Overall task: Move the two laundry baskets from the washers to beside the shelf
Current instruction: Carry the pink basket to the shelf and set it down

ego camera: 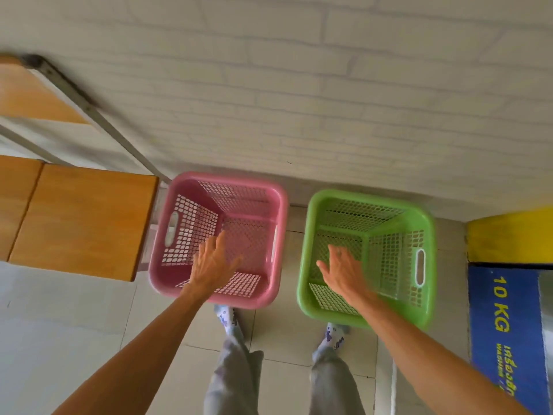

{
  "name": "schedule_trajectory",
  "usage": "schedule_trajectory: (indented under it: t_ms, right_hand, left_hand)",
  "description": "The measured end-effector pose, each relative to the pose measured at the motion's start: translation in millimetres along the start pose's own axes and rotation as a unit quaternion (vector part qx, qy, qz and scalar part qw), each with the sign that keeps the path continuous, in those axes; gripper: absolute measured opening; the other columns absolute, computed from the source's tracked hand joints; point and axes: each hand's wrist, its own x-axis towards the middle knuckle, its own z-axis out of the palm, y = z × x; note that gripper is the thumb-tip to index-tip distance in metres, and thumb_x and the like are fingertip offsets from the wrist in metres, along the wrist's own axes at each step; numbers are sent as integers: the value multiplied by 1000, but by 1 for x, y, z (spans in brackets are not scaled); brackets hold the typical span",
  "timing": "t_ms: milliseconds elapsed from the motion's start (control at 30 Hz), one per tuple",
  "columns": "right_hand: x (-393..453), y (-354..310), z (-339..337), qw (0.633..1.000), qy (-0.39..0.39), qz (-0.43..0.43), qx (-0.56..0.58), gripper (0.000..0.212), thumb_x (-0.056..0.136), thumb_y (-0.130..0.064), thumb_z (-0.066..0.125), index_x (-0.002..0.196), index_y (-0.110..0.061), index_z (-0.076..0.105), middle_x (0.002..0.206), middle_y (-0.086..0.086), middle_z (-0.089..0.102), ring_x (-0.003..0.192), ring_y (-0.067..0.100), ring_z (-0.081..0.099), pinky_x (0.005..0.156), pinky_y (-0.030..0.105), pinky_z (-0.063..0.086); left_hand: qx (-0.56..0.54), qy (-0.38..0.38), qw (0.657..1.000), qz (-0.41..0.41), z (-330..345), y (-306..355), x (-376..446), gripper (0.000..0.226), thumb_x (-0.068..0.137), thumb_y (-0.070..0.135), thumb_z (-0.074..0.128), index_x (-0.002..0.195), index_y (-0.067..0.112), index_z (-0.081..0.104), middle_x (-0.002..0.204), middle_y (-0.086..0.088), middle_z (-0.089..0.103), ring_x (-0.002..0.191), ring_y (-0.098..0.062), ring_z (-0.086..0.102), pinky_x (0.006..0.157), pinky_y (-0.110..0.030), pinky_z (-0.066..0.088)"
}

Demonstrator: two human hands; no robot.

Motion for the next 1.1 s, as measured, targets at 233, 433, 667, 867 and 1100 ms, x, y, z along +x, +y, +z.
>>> schedule_trajectory:
  t_ms: [233, 433, 667, 867, 1100]
  right_hand:
    - [41, -104, 46, 999, -42, 10, -6, 65, 97, -45, 48, 148, -9, 28, 145, 19, 44, 124, 30, 53, 98, 42, 50]
    - [72, -150, 79, 998, -9, 45, 54, 71, 90, -18, 62, 148, -13, 22, 127, 17, 52, 71, 17, 63, 49, 29, 57]
    - [107, -164, 95, 980, 16, 139, 141, 89, 92, -8, 60, 154, -25, -2, 123, 25, 51, 46, 14, 58, 29, 17, 36]
    - [122, -171, 106, 960, 26, 213, 177, 83, 95, -3, 54, 155, -8, -4, 69, 8, 59, 44, 23, 58, 38, 42, 54]
    - [132, -160, 102, 964, 16, 224, 144, 78, 100, -18, 50, 153, -6, -5, 54, 0, 50, 34, 13, 42, 28, 21, 35]
  left_hand:
    - [54, -47, 997, -21, -25, -140, 19, 92, 83, 67, 52, 154, 17, 20, 157, -18, 28, 140, -42, 35, 111, -61, 34]
    - [33, -45, 998, -20, -28, -194, 50, 85, 88, 59, 53, 153, 15, 21, 157, -16, 28, 135, -41, 41, 104, -60, 41]
    - [-42, -18, 996, -81, -10, -216, 105, 94, 89, 39, 64, 157, 21, 0, 152, -24, 30, 128, -48, 44, 97, -64, 46]
    - [-104, -27, 989, -105, 0, -225, 135, 93, 96, 44, 57, 157, 27, -12, 134, -25, 43, 95, -35, 57, 54, -34, 46]
    - [-157, -11, 985, -65, 10, -262, 167, 80, 89, 60, 32, 152, 47, -14, 103, -16, 61, 63, -27, 68, 42, -43, 58]
